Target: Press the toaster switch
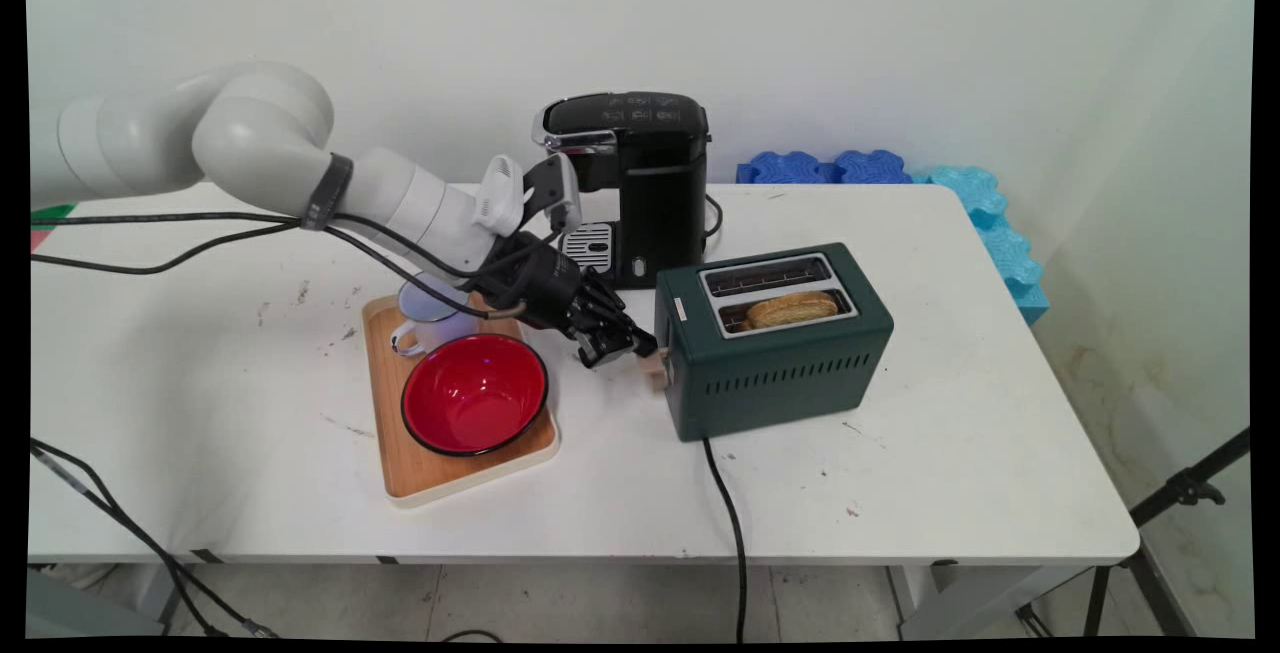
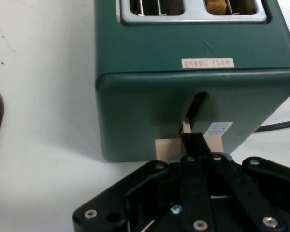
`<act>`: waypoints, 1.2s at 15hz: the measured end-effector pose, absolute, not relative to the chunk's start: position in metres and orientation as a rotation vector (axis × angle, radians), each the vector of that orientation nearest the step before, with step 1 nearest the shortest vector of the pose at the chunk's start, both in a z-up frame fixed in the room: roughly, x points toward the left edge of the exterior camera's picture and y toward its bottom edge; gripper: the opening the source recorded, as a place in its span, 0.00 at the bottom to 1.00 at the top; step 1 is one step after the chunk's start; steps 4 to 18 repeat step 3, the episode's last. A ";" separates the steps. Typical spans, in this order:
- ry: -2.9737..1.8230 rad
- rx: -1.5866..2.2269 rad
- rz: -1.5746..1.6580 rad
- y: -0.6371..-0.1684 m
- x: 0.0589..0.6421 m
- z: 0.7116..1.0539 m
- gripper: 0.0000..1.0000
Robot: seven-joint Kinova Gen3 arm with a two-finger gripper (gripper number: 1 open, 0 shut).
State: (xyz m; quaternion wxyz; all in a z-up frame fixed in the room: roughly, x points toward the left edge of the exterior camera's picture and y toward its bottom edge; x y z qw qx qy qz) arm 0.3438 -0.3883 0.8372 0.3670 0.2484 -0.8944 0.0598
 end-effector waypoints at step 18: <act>-2.297 0.642 0.150 -0.386 0.344 0.837 0.00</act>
